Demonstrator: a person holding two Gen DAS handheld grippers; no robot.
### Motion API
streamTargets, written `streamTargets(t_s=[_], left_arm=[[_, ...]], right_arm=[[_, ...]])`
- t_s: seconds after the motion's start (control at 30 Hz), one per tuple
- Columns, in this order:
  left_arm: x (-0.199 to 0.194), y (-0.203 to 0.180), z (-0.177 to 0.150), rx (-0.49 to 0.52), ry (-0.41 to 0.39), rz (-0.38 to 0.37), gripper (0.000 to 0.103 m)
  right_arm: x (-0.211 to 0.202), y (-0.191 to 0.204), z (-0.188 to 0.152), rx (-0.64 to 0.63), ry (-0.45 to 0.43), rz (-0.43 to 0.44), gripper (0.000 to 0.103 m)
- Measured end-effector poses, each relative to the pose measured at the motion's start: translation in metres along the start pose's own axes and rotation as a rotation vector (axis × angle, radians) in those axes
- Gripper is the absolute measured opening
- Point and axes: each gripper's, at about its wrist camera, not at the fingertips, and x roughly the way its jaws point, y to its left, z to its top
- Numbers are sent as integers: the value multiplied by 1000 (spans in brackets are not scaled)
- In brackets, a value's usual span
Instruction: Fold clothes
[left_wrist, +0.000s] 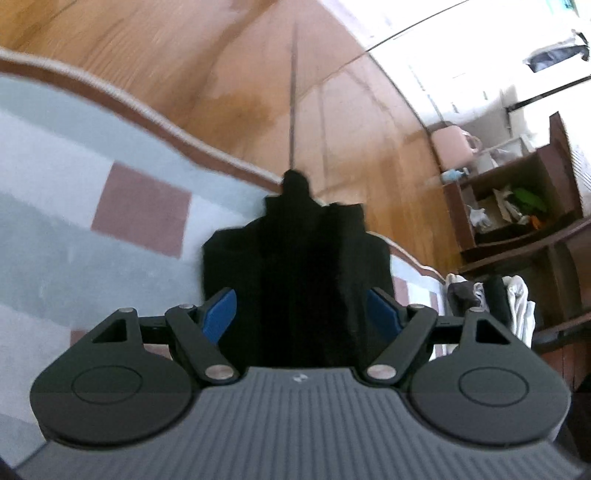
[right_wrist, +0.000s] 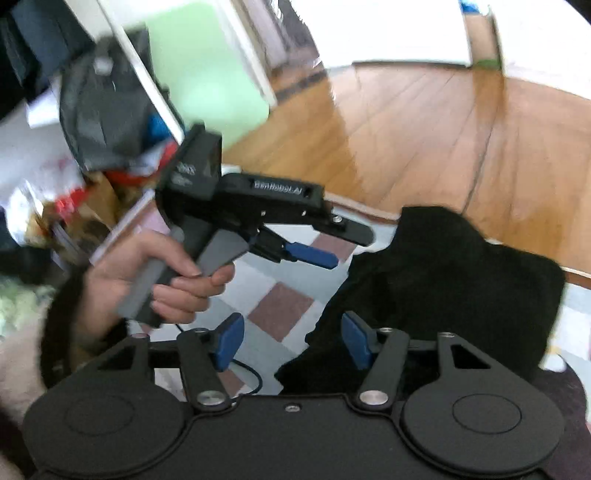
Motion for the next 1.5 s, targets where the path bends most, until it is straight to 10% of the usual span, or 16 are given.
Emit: streamTargets(t_s=[0.33, 0.43, 0.7, 0.9, 1.07, 1.2, 1.5], left_arm=[[38, -42, -10, 238, 43, 55, 88], [54, -50, -24, 346, 122, 221, 28], [5, -40, -23, 327, -17, 408, 22], [-9, -55, -26, 345, -58, 146, 56], [22, -53, -61, 378, 137, 305, 68], [15, -37, -62, 357, 150, 369, 75], [-15, -8, -41, 148, 44, 197, 80]], right_arm=[[15, -64, -65, 193, 50, -148, 64], [39, -56, -73, 142, 55, -199, 65], [37, -20, -95, -5, 160, -80, 65], [-15, -60, -93, 147, 6, -218, 65], [-10, -79, -121, 126, 88, -359, 65], [-15, -79, -141, 194, 111, -280, 65], [-66, -116, -108, 331, 45, -182, 66]])
